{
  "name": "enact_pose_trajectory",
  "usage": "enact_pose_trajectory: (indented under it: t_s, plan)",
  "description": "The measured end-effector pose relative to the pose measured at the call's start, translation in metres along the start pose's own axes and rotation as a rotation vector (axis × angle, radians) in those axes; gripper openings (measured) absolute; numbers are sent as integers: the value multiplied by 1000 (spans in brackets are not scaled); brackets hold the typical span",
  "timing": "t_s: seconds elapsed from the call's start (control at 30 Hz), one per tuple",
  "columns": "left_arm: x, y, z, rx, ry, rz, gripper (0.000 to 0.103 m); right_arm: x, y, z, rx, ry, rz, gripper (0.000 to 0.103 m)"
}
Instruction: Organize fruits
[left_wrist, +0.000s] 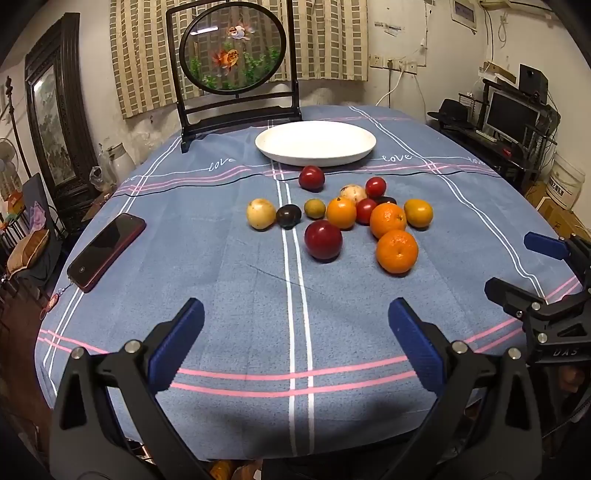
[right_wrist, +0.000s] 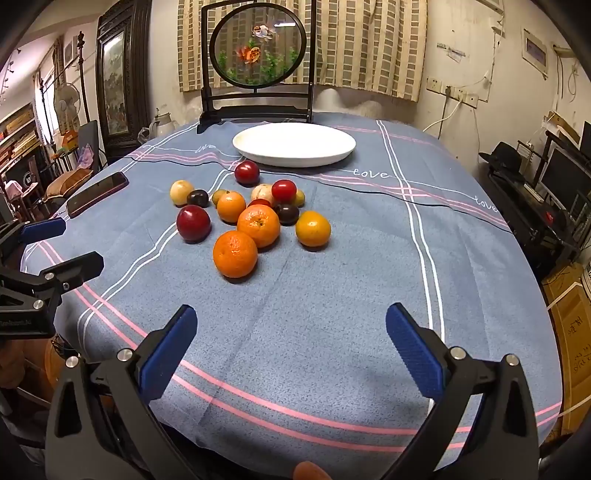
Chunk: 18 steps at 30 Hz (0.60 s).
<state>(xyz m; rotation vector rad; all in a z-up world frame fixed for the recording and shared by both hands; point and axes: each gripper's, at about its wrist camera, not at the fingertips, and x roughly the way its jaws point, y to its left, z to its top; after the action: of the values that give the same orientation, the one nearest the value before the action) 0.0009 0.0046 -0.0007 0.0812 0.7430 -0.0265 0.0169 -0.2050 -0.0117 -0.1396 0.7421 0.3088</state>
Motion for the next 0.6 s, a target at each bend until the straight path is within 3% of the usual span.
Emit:
enact_pose_trajectory:
  t_s: [0.6]
  plan:
    - [0, 1, 0, -6, 5, -2, 101, 1, 1, -1, -1, 9, 0, 102]
